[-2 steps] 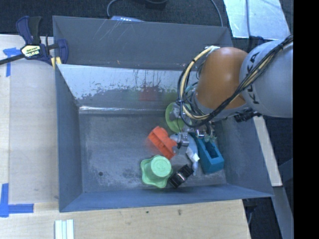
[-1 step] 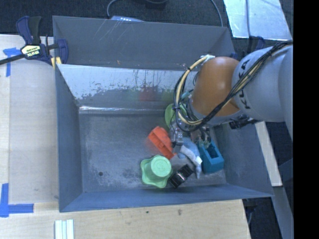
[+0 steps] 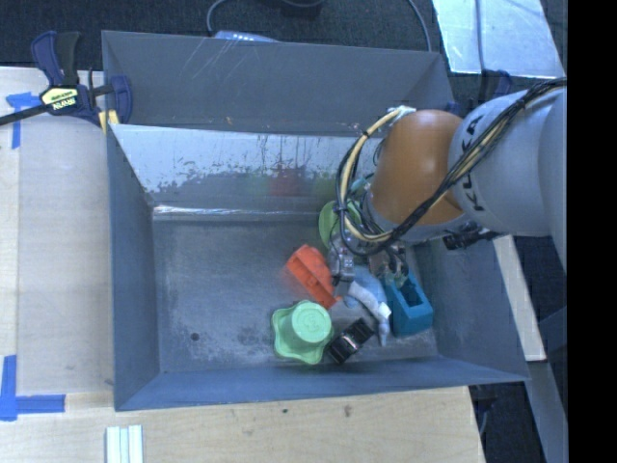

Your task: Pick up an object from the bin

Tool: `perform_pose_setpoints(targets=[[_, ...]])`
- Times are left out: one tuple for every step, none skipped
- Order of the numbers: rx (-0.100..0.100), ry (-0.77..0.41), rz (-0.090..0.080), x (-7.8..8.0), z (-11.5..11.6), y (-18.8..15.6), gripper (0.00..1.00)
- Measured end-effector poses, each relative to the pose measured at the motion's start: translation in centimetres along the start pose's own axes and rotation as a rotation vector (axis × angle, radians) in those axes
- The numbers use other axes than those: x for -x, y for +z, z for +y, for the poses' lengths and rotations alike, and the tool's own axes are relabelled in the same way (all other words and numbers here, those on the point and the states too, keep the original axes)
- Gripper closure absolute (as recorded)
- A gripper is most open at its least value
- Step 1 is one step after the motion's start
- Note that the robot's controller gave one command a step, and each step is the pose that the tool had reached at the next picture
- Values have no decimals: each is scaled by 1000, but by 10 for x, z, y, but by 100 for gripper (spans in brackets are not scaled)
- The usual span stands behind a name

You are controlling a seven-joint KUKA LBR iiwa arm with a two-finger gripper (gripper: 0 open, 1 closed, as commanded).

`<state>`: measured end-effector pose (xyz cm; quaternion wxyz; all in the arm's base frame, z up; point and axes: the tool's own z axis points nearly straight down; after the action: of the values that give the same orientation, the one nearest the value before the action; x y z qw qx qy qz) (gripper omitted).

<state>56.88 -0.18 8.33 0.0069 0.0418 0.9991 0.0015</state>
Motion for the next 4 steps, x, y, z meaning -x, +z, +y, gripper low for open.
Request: perform_pose_setpoints(targets=[[-2,51,2,-2,8,-35,100],[0,-35,-2,-18,14,-50,0],[0,-34,-3,-18,14,-50,0],[0,-123,-5,-11,10,-48,0]])
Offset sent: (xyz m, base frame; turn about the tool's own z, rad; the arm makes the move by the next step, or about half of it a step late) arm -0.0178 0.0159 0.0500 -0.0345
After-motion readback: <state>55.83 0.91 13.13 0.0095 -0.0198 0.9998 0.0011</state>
